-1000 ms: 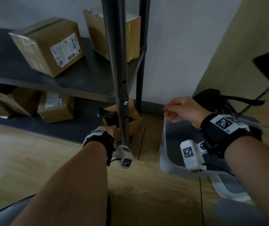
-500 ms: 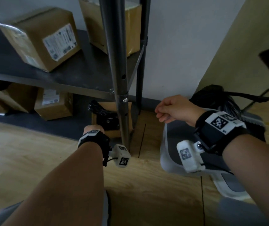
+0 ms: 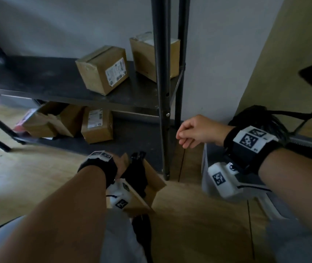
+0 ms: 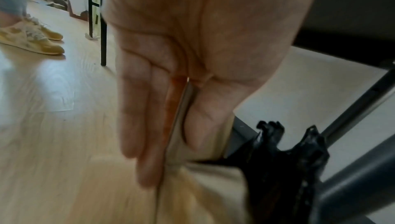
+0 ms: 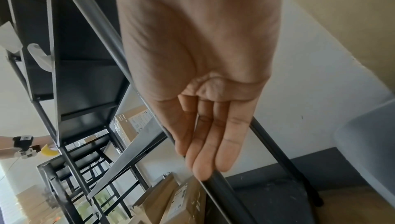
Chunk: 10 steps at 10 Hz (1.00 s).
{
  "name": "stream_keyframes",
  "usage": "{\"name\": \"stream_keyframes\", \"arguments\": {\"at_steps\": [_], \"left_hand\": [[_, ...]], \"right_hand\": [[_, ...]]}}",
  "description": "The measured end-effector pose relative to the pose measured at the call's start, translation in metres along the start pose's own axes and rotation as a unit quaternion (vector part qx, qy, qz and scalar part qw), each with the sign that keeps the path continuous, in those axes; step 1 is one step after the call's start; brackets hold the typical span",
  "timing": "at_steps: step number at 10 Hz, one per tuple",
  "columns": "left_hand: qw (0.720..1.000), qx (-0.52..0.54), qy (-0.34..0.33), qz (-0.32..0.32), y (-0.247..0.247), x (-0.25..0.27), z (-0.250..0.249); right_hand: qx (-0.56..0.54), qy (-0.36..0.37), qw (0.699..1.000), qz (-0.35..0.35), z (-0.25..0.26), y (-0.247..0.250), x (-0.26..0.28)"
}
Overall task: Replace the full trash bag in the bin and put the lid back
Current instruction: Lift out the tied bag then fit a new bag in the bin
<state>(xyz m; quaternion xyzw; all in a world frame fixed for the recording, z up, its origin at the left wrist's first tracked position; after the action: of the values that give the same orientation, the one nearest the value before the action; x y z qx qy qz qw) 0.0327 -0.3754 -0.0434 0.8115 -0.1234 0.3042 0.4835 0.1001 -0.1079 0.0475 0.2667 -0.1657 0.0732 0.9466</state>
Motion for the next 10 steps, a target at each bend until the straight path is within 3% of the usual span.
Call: {"name": "stream_keyframes", "arguments": {"at_steps": [1, 2, 3, 4, 5, 6, 7, 8, 9, 10], "left_hand": [[0.986, -0.110, -0.022, 0.126, -0.013, 0.004, -0.005], [0.968, -0.070, -0.046, 0.237, -0.027, 0.016, -0.020], [0.953, -0.045, -0.078, 0.291, -0.044, 0.029, -0.049], [0.945, -0.037, -0.092, 0.310, -0.055, 0.039, -0.072], [0.940, -0.023, -0.086, 0.328, -0.068, 0.039, -0.085], [0.936, -0.037, -0.080, 0.341, -0.079, 0.034, -0.089], [0.931, -0.047, -0.078, 0.352, -0.087, 0.031, -0.089], [0.932, -0.009, -0.080, 0.354, -0.089, 0.029, -0.093], [0.935, 0.038, -0.074, 0.344, -0.091, 0.026, -0.099], [0.938, 0.024, -0.083, 0.335, -0.094, 0.026, -0.100]], "right_hand": [[-0.008, -0.010, 1.000, 0.000, -0.005, -0.005, 0.010], [0.009, -0.013, 1.000, -0.006, -0.014, -0.010, 0.016], [0.001, -0.034, 0.999, -0.005, -0.027, -0.016, 0.019], [0.031, -0.038, 0.999, -0.011, -0.036, -0.018, 0.020], [0.121, 0.009, 0.989, -0.084, -0.039, -0.013, 0.018], [0.137, 0.057, 0.979, -0.143, -0.037, -0.005, 0.015], [0.045, 0.039, 0.990, -0.128, -0.039, 0.004, 0.014], [0.061, -0.013, 0.997, -0.046, -0.048, -0.001, 0.014], [0.208, -0.044, 0.975, 0.066, -0.055, -0.021, 0.020], [0.332, -0.036, 0.937, 0.104, -0.055, -0.036, 0.023]]}}
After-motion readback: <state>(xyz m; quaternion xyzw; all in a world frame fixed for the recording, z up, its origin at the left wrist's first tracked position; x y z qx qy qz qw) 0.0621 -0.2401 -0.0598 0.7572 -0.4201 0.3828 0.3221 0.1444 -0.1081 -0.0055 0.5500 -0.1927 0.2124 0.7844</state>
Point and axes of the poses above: each hand's wrist, its own x-axis away from the middle knuckle, its own y-axis out of the back of the hand, z = x × y, the point moved 4 cm from there along -x, towards the middle knuckle, and after that the axes turned 1 degree about -x, right-handed, at the moved point
